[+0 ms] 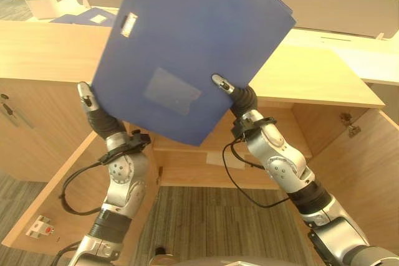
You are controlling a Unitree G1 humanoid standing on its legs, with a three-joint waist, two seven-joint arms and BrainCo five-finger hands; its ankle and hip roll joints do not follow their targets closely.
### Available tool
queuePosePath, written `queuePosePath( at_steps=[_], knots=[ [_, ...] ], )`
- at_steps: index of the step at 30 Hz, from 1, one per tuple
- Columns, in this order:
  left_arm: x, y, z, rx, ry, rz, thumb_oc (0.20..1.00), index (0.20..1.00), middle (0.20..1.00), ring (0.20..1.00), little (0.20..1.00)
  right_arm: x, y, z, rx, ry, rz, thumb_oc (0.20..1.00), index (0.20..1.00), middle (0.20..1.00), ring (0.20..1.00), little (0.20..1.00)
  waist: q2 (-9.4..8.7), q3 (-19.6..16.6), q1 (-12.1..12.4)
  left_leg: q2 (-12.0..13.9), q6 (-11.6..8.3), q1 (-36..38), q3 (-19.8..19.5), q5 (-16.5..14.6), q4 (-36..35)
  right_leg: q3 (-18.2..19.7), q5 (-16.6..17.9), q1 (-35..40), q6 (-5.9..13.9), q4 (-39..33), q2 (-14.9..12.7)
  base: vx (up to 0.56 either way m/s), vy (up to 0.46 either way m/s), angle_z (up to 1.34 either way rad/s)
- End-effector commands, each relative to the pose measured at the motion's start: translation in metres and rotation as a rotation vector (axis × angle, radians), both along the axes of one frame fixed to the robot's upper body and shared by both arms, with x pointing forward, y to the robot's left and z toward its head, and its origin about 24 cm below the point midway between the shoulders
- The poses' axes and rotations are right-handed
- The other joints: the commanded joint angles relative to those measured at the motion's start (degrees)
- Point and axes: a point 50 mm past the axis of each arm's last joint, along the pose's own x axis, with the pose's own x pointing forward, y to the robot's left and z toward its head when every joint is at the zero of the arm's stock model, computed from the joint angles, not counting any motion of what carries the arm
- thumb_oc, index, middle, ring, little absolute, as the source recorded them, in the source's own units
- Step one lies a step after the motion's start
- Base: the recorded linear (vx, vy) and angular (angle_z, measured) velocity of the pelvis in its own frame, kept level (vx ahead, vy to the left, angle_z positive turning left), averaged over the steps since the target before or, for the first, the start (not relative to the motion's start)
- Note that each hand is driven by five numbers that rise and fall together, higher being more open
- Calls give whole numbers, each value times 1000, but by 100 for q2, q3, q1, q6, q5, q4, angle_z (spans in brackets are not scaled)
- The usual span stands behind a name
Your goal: Put the empty folder in the office cabinet
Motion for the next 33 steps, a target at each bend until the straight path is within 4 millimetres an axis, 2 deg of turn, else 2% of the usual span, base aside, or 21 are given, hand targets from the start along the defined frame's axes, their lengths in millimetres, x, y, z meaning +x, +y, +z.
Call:
queuePosePath(
  at_steps=[1, 6, 8, 12, 18, 19, 24, 28, 30, 33],
  knots=[
    [4, -28, 18, 122, -107, -200, 1000, 1000, 1000, 1000, 1000, -4, -9, 15, -90, -190, -38, 200, 200, 200, 200, 200, 274, -151, 68, 166, 80, 113, -96, -585, -58, 180, -313, 97, 411, -16, -566, -45, -38, 0],
    [-4, -10, -1, 178, -13, -145, 1000, 1000, 1000, 1000, 1000, -10, -39, 2, -165, -267, -138, 200, 200, 200, 200, 200, 285, -68, 65, 163, 102, 109, -73, -591, -58, 171, -299, 91, 417, -16, -570, -33, -28, 1],
    [-5, -8, -3, 185, -4, -142, 1000, 1000, 1000, 1000, 1000, -10, -41, 0, -173, -270, -147, 200, 200, 200, 200, 200, 287, -66, 64, 164, 104, 110, -71, -590, -58, 170, -298, 91, 417, -16, -571, 0, 0, 0],
    [-21, 7, -21, 254, 63, -197, 1000, 1000, 1000, 1000, 1000, -25, -74, -18, -253, -309, -258, 200, 200, 200, 200, 200, 302, 10, 41, 171, 121, 108, -30, -580, -58, 193, -279, 86, 432, -16, -578, -45, -40, -1],
    [-27, 12, -31, 293, 119, -217, 1000, 1000, 1000, 1000, 1000, -31, -87, -28, -314, -314, -293, 200, 200, 200, 200, 200, 310, 56, 7, 172, 131, 116, 3, -585, -58, 219, -284, 82, 433, -16, -575, -18, -18, -2],
    [-32, 18, -42, 320, 183, -234, 1000, 1000, 1000, 1000, 1000, -33, -97, -36, -352, -289, -316, 200, 200, 200, 200, 200, 317, 85, -26, 178, 132, 127, 31, -581, -58, 247, -285, 77, 436, -16, -570, -44, -52, -10],
    [-46, 29, -67, 364, 310, -246, 1000, 1000, 1000, 1000, 1000, -37, -113, -56, -414, -221, -337, 200, 200, 200, 200, 200, 336, 161, -79, 201, 119, 119, 90, -561, -58, 258, -277, 51, 452, -16, -581, -40, -33, -7],
    [-50, 33, -78, 381, 373, -254, 1000, 1000, 1000, 1000, 1000, -39, -116, -67, -447, -184, -338, 200, 200, 200, 200, 200, 343, 206, -95, 205, 118, 108, 107, -560, -58, 259, -284, 40, 456, -16, -583, -11, -8, 0],
    [-56, 36, -94, 394, 453, -266, 1000, 1000, 1000, 1000, 1000, -43, -120, -82, -472, -131, -344, 200, 200, 200, 200, 200, 357, 249, -118, 205, 115, 97, 122, -557, -58, 260, -285, 24, 458, -16, -584, -33, -21, -1],
    [-61, 37, -107, 396, 516, -269, 1000, 1000, 1000, 1000, 1000, -45, -120, -96, -486, -75, -341, 200, 200, 200, 200, 200, 374, 297, -133, 209, 110, 109, 144, -564, -58, 260, -296, 29, 462, -16, -587, -7, 0, -1]
  ],
)
